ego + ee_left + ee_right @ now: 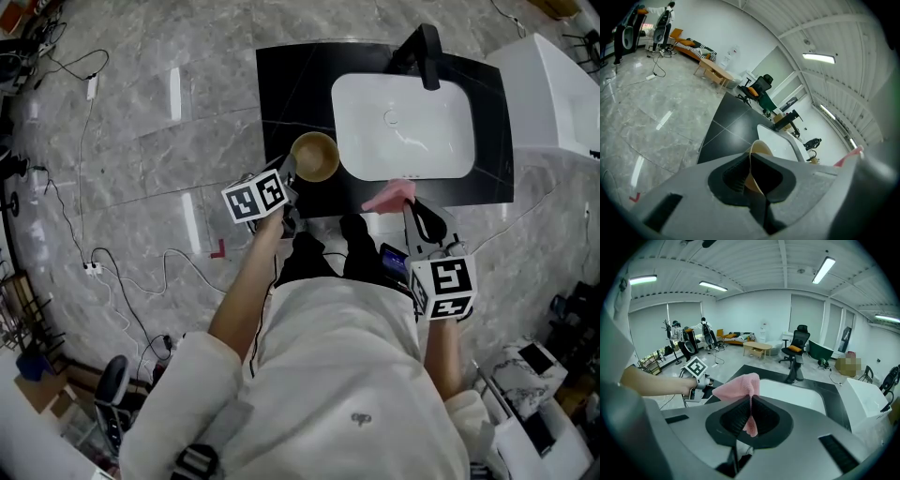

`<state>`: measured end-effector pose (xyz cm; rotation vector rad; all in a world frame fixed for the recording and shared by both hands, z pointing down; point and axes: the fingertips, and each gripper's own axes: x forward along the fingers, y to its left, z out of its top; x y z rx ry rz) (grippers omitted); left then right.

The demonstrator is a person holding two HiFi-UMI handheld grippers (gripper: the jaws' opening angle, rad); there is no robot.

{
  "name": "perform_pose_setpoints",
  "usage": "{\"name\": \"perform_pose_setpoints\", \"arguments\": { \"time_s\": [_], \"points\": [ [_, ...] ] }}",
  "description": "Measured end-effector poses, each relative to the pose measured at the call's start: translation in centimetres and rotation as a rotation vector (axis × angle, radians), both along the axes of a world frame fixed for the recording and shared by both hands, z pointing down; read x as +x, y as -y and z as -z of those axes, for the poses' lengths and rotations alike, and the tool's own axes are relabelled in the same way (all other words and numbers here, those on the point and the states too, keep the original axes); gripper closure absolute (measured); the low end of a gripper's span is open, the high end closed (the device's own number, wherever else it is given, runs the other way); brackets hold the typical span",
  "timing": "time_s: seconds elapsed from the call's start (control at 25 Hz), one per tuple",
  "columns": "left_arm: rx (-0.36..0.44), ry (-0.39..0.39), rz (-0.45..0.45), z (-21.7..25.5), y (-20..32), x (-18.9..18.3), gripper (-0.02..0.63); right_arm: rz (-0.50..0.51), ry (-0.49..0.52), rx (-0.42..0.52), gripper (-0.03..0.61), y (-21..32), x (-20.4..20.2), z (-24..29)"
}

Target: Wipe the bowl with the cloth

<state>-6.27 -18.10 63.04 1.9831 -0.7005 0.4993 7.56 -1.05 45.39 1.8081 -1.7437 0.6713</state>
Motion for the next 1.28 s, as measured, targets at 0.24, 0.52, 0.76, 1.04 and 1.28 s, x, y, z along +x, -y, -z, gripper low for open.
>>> {"name": "perform_pose_setpoints", "arguments": {
  "time_s": [0.24,0.52,0.76,1.04,1.28],
  "points": [
    [0.029,0.029,-0.033,-1.4,-0.5,-0.7,0.597,0.004,0.004,0.000,0.563,-0.3,-0.9,-0.2],
    [0.079,0.048,-0.088,-1.6,-1.3,-0.9,0.500,0.007,0.008,-0.001,0.563,-0.8,-1.5,-0.5],
    [0.171,0.065,-0.068,0.8,-0.6,-2.0,0.494,0.015,0.003,0.018,0.563,-0.5,-1.7,0.0],
    [0.368,0.003,-0.106,8.7,-1.4,-2.9,0.507,0.022,0.007,0.105,0.563,0.8,-2.2,1.6],
    [0.582,-0.093,-0.159,17.8,-2.1,-4.0,0.569,0.025,0.055,0.242,0.563,2.3,-2.6,4.7]
  ]
}}
